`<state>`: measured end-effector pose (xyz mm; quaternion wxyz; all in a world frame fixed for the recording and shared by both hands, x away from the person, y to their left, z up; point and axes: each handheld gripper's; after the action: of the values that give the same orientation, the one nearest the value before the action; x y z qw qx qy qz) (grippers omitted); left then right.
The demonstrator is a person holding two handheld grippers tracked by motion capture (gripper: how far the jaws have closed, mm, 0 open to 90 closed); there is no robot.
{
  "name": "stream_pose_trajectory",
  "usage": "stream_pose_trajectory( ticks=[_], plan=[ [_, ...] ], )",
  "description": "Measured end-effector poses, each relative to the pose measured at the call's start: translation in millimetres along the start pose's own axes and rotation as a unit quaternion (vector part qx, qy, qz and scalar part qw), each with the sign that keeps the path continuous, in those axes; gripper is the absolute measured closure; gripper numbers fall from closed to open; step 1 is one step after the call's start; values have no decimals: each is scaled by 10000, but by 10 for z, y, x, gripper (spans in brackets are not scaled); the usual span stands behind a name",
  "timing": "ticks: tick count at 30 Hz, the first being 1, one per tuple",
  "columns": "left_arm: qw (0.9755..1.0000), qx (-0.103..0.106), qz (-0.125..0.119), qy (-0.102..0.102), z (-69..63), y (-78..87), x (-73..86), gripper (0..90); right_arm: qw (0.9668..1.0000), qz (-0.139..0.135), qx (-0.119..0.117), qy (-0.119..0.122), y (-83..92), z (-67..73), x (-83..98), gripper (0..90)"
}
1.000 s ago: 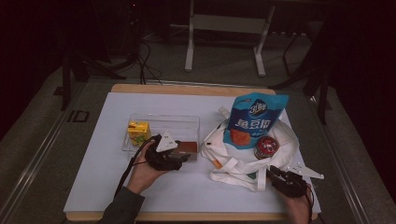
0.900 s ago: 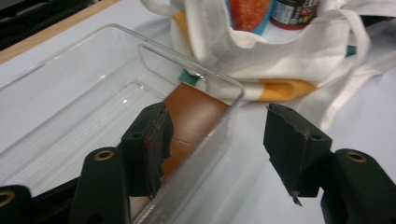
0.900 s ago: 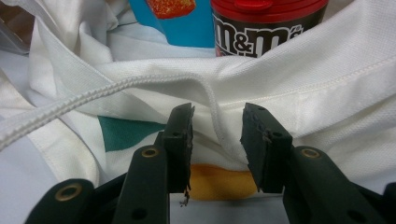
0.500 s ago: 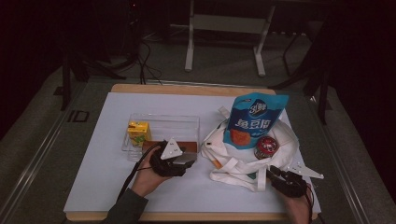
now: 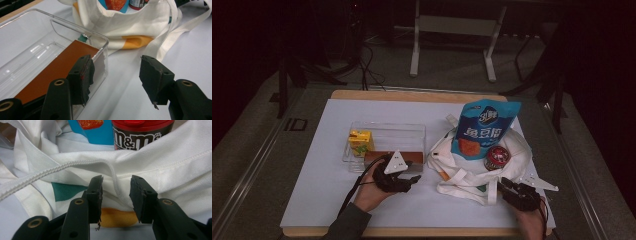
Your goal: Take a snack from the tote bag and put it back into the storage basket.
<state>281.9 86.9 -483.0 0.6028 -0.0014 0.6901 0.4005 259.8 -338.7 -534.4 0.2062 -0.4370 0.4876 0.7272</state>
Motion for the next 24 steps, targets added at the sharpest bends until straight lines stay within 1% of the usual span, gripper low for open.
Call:
stream_pose_trajectory(
  ticks=[6,13,18,20,23,24],
  plan=[
    [10000,65,40,-35,-24,-60,39,432,10000,0,-32,-18,-1,-3,0,613],
    [9998,142,79,-123,-60,-120,72,433,10000,6,-35,-27,-1,-3,0,613],
    [9996,219,126,-107,-56,-176,127,443,10000,7,-20,9,-1,0,-2,613],
    [9996,212,141,-117,-58,-202,150,442,10000,16,-22,5,-2,-1,-5,613],
    [9994,310,115,-36,-42,-238,187,443,10000,17,-22,5,-2,-1,-5,614],
    [9994,311,113,-15,-39,-250,200,443,10000,23,-24,2,-2,-1,-5,615]
  ],
)
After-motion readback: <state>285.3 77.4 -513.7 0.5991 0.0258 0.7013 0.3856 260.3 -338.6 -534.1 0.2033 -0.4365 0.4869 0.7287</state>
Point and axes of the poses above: each handheld gripper's, and its own axes: y roughly backward along the jaws, x roughly out of its underside, z roughly to its left, and after that the axes turned 2 degrees about -z, right-handed
